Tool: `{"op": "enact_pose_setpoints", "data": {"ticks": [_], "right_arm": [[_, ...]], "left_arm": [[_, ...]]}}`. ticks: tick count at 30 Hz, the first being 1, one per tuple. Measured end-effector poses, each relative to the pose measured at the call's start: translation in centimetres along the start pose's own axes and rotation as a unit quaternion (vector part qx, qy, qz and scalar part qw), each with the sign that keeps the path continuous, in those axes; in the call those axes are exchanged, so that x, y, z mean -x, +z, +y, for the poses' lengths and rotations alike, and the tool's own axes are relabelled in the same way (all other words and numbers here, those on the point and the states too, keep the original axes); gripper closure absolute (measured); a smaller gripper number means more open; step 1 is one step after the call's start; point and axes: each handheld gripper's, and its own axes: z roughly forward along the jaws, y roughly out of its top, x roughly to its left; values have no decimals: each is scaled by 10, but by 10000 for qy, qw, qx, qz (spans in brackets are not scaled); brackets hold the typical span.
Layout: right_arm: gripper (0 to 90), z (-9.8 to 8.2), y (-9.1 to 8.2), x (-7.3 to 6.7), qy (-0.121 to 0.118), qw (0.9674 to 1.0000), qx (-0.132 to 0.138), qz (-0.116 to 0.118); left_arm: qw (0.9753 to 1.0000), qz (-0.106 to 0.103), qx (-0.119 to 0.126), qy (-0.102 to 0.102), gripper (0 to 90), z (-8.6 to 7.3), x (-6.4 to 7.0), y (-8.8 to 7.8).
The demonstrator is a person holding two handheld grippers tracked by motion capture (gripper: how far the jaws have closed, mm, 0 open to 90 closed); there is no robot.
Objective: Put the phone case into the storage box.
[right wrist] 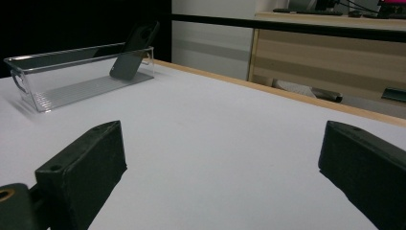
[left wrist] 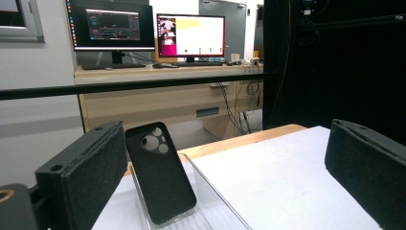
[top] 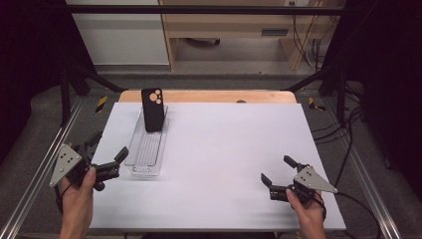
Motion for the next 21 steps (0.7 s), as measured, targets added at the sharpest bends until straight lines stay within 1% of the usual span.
{"op": "enact_pose_setpoints", "data": {"ticks": [12,15,17,21], "right_arm": [[26,0,0,0,-6,10000,3,-3],[26,0,0,0,-5,10000,5,-2],[26,0,0,0,-10,10000,4,-2],[26,0,0,0,-11,10000,6,-6]], "left_arm": [[10000,-55,-37,26,2,-12,4,0],[9999,-65,-62,64,0,-15,4,0],[9999,-102,-65,52,0,-17,5,-1],[9999,-102,-66,37,0,-20,5,-1]]}}
